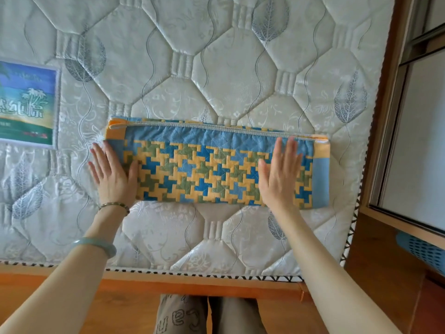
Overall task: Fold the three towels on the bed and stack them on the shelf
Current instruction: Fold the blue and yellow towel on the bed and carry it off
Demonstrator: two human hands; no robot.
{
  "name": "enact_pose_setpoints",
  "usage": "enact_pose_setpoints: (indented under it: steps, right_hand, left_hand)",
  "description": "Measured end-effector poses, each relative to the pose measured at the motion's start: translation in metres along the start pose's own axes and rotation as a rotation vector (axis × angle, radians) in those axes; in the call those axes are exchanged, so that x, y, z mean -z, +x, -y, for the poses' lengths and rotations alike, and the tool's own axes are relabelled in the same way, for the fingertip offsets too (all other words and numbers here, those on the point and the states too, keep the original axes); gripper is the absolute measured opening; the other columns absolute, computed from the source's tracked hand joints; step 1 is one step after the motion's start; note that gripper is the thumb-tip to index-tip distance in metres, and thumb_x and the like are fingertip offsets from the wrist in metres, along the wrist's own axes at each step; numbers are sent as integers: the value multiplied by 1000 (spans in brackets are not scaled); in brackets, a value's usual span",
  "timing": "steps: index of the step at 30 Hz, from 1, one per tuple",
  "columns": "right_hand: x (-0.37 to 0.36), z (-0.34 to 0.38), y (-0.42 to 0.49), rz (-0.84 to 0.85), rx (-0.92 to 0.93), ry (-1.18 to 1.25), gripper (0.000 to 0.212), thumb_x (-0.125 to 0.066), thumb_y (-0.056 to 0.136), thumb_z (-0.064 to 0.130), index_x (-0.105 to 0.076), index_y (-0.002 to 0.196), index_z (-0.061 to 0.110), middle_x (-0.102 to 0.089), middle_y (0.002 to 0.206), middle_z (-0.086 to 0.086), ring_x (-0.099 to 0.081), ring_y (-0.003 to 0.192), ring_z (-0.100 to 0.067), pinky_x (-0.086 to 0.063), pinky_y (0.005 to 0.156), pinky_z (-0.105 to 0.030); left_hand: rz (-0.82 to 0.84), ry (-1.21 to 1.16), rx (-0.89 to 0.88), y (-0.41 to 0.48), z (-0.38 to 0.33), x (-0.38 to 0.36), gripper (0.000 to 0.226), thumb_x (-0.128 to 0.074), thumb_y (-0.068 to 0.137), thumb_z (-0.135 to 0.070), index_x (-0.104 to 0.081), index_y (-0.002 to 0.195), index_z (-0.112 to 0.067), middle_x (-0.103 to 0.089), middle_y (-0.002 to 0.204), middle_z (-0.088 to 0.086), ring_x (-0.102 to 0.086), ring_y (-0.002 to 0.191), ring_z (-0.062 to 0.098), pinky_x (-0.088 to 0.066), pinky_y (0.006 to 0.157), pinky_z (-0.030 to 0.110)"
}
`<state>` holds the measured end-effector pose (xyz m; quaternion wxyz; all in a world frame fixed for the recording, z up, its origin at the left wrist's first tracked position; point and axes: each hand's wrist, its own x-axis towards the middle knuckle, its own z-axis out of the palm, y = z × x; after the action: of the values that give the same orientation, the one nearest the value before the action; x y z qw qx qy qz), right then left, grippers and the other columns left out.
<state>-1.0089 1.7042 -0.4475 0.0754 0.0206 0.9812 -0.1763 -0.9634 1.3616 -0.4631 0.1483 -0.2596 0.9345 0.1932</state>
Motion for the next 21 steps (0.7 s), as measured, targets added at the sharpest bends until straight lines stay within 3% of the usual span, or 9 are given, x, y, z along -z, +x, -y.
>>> enact_pose_setpoints:
  steps: [3, 6, 9, 12, 16, 19, 21]
  right_hand:
    - [-20, 101, -5, 56, 168, 262, 60, -22, 101, 34, -8, 149, 1, 2, 156, -13, -2, 147, -28, 0, 121, -44]
    - [-55, 170, 7, 164, 248, 201, 62, -27, 100, 31, -3, 149, 2, 0, 158, -15, -2, 148, -27, 3, 121, -41]
    - [-87, 182, 18, 269, 215, 34, 63, -28, 102, 35, -4, 151, 3, -2, 160, -14, 3, 148, -25, 9, 119, -39]
    - [-96, 181, 22, 223, 236, -76, 63, -30, 101, 35, -9, 150, 2, -6, 160, -15, -2, 148, -26, 4, 120, -42]
    - [-97, 178, -21, 131, 264, -17, 58, -33, 100, 34, -24, 147, 1, -18, 156, -16, -20, 146, -29, -12, 120, -48]
    - [-103, 160, -53, 197, 342, -35, 58, -37, 99, 36, -32, 145, 1, -32, 152, -17, -28, 143, -29, -13, 119, -47]
    - [-102, 160, -50, 210, 318, 44, 55, -35, 99, 32, -31, 145, 2, -31, 153, -16, -26, 144, -28, -10, 120, -44]
  left_hand:
    - [20, -131, 35, 7, 0, 10, 69, -41, 99, -31, -6, 150, -3, -12, 158, 17, -11, 146, 30, -11, 119, 46]
    - [-54, -139, 74, 17, -9, 21, 55, -43, 98, -23, -26, 145, -1, -41, 142, 23, -38, 129, 39, -30, 106, 47]
    - [-67, -246, 216, 28, -14, 30, 36, -50, 93, -23, -52, 123, -4, -59, 106, 17, -54, 94, 33, -42, 82, 44]
    - [71, -366, 382, 38, -15, 37, 30, -57, 88, -28, -53, 111, -8, -60, 93, 8, -56, 79, 26, -46, 69, 38]
    - [160, -154, 255, 39, -13, 48, 24, -50, 94, -28, -45, 88, -6, -51, 87, 12, -49, 75, 28, -34, 63, 35]
    - [123, -45, 159, 33, -14, 54, 27, -45, 97, -31, -40, 86, -7, -43, 93, 9, -44, 76, 27, -33, 66, 38]
    - [123, -37, 130, 31, -15, 59, 28, -44, 97, -32, -40, 88, -7, -44, 94, 9, -45, 77, 28, -34, 66, 39]
